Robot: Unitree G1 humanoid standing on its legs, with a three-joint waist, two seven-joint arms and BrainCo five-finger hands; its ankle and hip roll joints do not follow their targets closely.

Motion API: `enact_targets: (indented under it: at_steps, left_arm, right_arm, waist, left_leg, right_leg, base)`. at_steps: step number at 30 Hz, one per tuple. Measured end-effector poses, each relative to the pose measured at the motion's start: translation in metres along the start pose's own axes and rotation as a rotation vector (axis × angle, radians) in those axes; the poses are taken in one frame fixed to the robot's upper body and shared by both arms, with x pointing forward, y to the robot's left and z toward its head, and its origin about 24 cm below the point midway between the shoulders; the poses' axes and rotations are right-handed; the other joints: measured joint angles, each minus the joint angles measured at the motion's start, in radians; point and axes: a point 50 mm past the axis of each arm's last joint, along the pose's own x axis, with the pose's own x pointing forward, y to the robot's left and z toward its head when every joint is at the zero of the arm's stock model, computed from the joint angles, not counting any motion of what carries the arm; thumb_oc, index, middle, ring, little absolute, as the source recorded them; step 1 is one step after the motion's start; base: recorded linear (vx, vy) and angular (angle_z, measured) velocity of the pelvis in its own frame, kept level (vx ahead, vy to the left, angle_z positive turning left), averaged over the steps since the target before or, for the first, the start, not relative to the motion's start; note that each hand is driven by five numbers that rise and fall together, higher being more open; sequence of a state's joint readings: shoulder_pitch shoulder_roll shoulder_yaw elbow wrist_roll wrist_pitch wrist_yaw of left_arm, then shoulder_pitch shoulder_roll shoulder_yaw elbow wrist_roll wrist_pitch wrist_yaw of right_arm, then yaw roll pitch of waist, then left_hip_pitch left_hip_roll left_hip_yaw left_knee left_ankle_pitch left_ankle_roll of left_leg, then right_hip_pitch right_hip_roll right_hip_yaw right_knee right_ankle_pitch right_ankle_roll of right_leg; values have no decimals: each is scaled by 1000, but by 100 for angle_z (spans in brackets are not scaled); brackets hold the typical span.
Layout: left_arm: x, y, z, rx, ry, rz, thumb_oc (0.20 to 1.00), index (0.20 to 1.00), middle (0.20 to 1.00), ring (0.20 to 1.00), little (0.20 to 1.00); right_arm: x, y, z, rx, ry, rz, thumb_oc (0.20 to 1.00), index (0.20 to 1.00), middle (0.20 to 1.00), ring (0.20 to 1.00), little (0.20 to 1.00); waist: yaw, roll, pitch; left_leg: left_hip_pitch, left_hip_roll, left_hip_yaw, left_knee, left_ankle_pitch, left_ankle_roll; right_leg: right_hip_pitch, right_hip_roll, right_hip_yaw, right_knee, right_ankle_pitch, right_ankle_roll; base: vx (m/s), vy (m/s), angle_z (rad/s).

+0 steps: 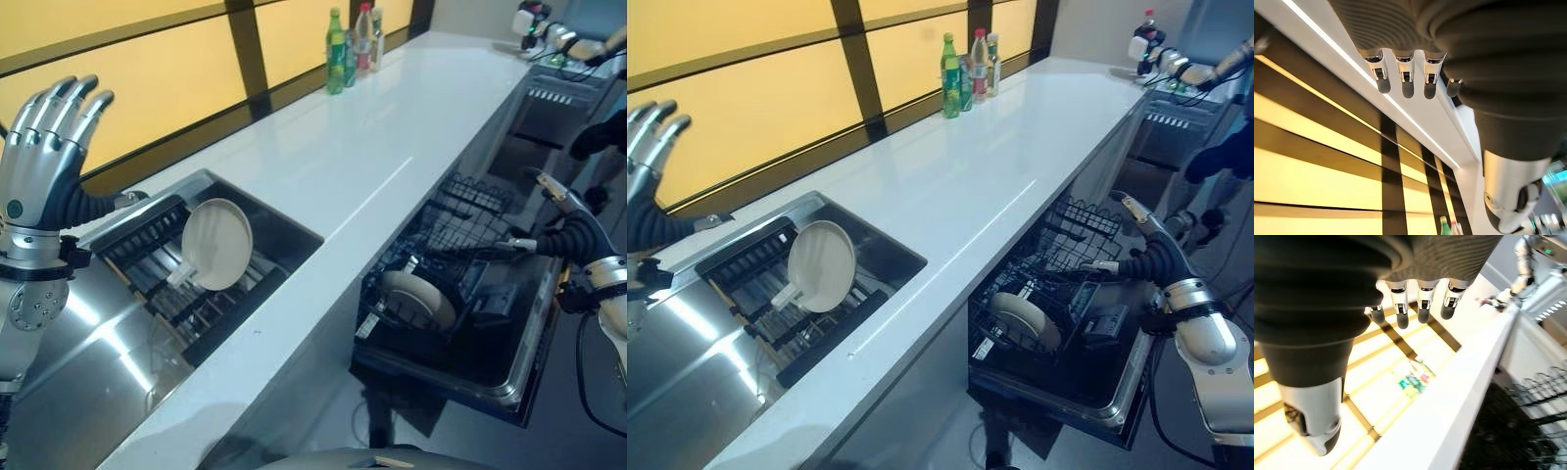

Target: Pick up plates and place into dishwasher.

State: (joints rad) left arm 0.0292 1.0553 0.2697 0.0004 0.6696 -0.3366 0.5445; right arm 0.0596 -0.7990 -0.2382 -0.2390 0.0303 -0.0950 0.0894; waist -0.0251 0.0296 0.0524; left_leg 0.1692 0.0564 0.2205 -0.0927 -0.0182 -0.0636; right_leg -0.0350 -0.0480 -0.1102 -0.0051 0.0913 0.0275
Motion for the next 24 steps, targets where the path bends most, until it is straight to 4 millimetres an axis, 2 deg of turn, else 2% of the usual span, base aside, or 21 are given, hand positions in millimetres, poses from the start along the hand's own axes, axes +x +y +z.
enact_targets:
  at_steps: [1, 5, 7, 9, 10, 11, 12, 13, 15, 17, 19, 20, 21, 24]
  left_arm:
    - [-2, -5, -1, 9, -10, -23, 1000, 1000, 1000, 1000, 1000]
    - [-5, -25, 3, 55, -65, -103, 1000, 1000, 1000, 1000, 1000]
    - [-9, -41, 5, 67, -73, -173, 1000, 1000, 1000, 1000, 1000]
    - [-12, -47, 8, 64, -74, -198, 1000, 1000, 1000, 1000, 1000]
    - [-12, -47, 8, 69, -72, -201, 1000, 1000, 1000, 1000, 1000]
    - [-13, -48, 6, 75, -63, -204, 1000, 1000, 1000, 1000, 1000]
    - [-15, -50, 7, 73, -63, -217, 1000, 1000, 1000, 1000, 1000]
    - [-18, -52, 8, 75, -66, -231, 1000, 1000, 1000, 1000, 1000]
    - [-16, -51, 8, 82, -74, -226, 1000, 1000, 1000, 1000, 1000]
    - [-16, -51, 7, 90, -62, -229, 1000, 1000, 1000, 1000, 1000]
    - [-20, -54, 6, 93, -42, -249, 1000, 1000, 1000, 1000, 1000]
    - [-21, -55, 4, 98, -36, -260, 1000, 1000, 1000, 1000, 1000]
    - [-23, -56, 3, 98, -27, -266, 1000, 1000, 1000, 1000, 1000]
    - [-35, -64, -2, 110, -5, -315, 1000, 1000, 1000, 1000, 1000]
  right_arm:
    - [0, 2, 1, 7, -12, 7, 1000, 1000, 1000, 1000, 1000]
    - [3, 13, 5, 32, -39, 38, 1000, 1000, 1000, 1000, 1000]
    - [8, 19, 10, 19, -73, 84, 1000, 1000, 1000, 1000, 1000]
    - [11, 18, 15, 28, -109, 85, 1000, 1000, 1000, 1000, 1000]
    - [13, 17, 18, 33, -126, 80, 1000, 1000, 1000, 1000, 1000]
    - [15, 17, 20, 36, -144, 78, 1000, 1000, 1000, 1000, 1000]
    - [17, 15, 22, 27, -156, 78, 1000, 1000, 1000, 1000, 1000]
    - [20, 14, 26, 19, -174, 77, 1000, 1000, 1000, 1000, 1000]
    - [24, 11, 30, 6, -193, 88, 1000, 1000, 1000, 1000, 1000]
    - [29, 9, 37, -15, -219, 130, 1000, 1000, 1000, 1000, 1000]
    - [33, 12, 43, -13, -245, 166, 1000, 1000, 1000, 1000, 1000]
    - [34, 14, 43, -11, -248, 177, 1000, 1000, 1000, 1000, 1000]
    - [34, 13, 43, -15, -247, 181, 1000, 1000, 1000, 1000, 1000]
    - [35, 9, 43, -12, -245, 180, 1000, 1000, 1000, 1000, 1000]
  waist:
    - [-12, -7, -5]
    - [-13, -27, -10]
    - [-14, -27, -7]
    - [-12, -22, 10]
    - [-7, -33, 29]
    - [7, -57, 57]
    - [18, -61, 68]
    - [38, -48, 71]
    - [26, -16, 69]
    - [17, 24, 77]
    - [38, 23, 92]
    - [40, 14, 95]
    - [39, -3, 98]
    - [37, 7, 107]
  left_leg:
    - [1, -1, -3, 0, -1, -1]
    - [-1, -2, -2, 9, -3, -2]
    - [-9, 2, -1, 51, -16, -6]
    - [-26, 11, -9, 131, -54, -11]
    - [-52, 5, -41, 208, -67, -13]
    - [-109, -15, -102, 346, -68, -12]
    - [-159, -29, -163, 422, -89, -9]
    - [-172, -31, -214, 388, -95, -5]
    - [-160, -43, -236, 275, -92, 4]
    - [-148, -51, -250, 200, -63, 30]
    - [-159, -47, -198, 181, -57, 42]
    - [-154, -42, -189, 173, -54, 41]
    - [-144, -49, -187, 169, -43, 28]
    - [-149, -47, -212, 174, -47, 26]
  right_leg:
    - [-5, 0, 1, -3, -3, -3]
    - [-22, 8, 20, -5, 0, -6]
    - [-20, 9, 25, 6, 0, -19]
    - [-16, 12, 38, 22, -13, -25]
    - [-12, 6, 61, 27, -16, -27]
    - [0, -14, 107, 25, -15, -30]
    - [2, -27, 135, 22, -10, -33]
    - [-4, -27, 144, 21, -9, -34]
    - [-43, -18, 150, 41, -10, -23]
    - [-80, -3, 172, 54, -3, -9]
    - [-97, -4, 155, 70, -9, -7]
    - [-119, -12, 115, 167, -52, -12]
    - [-119, -16, 109, 171, -88, -6]
    - [-109, -9, 117, 150, -79, -8]
  base:
    - [-76, -139, -7]
    - [-20, -95, -18]
    - [24, -51, -10]
    - [33, -3, -19]
    - [67, 107, -31]
    - [103, 185, -55]
    - [106, 205, -72]
    - [113, 258, -56]
    - [84, 290, -23]
    - [21, 286, -33]
    - [87, 290, -56]
    - [140, 292, -44]
    - [116, 264, -26]
    - [34, 253, -8]
